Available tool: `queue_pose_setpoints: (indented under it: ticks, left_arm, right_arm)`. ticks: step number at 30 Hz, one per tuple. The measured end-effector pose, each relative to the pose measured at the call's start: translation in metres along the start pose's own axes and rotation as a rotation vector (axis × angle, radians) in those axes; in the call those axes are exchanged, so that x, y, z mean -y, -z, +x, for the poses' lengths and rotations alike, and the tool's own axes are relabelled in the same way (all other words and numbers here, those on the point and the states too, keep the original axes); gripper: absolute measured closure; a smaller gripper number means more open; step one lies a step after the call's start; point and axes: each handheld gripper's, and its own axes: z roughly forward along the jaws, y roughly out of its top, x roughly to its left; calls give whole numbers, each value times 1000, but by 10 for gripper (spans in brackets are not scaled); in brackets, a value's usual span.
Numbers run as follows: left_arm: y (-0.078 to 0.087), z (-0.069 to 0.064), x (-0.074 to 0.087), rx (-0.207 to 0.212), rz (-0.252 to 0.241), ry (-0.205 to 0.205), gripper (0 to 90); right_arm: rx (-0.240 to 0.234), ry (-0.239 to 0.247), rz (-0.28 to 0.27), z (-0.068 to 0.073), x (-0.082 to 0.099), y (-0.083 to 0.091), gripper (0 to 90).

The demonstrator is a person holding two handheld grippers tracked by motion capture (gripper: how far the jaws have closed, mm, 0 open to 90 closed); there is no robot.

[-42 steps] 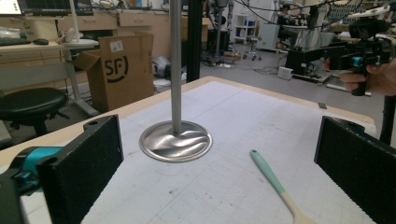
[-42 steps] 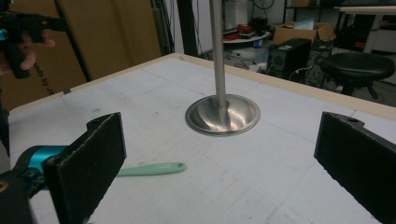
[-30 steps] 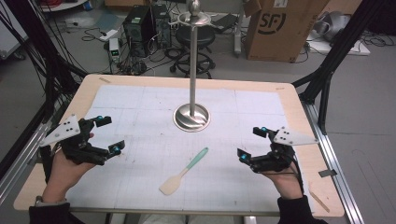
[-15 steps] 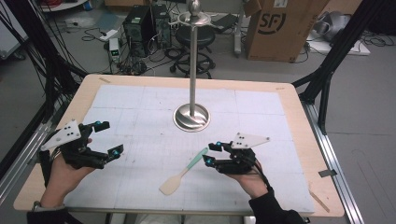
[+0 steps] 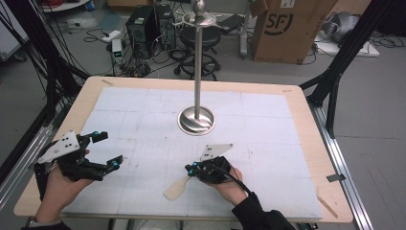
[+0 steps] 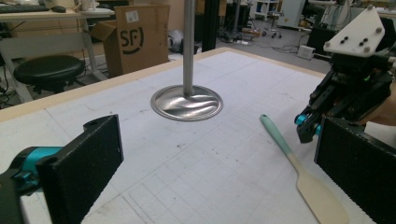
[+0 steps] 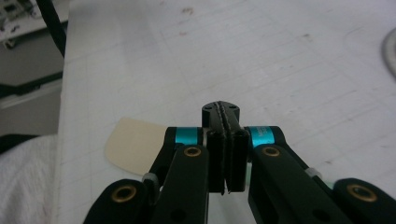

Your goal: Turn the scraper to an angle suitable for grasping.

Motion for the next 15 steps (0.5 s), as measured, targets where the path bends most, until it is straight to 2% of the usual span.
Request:
queue_pose_setpoints:
  ticks: [6,7,8,11,15]
  left_arm:
    - [4,-1,4,-10,6,4,16]
    - [4,-1,4,-10,6,4,17]
    - [4,-2,4,-18,5,0,16]
    - [6,-2,4,-19,-4,-12,16]
    - [5,-2,4,-19,-4,-6,16]
  right_arm:
    - [-22,37,79,4,0,-26,897]
    - [-15,39,86,3,1,-29,898]
    - [-30,25,101,3,2,-32,898]
    - [-28,22,106,1,2,-37,898]
    - [-29,17,114,1,2,-37,900]
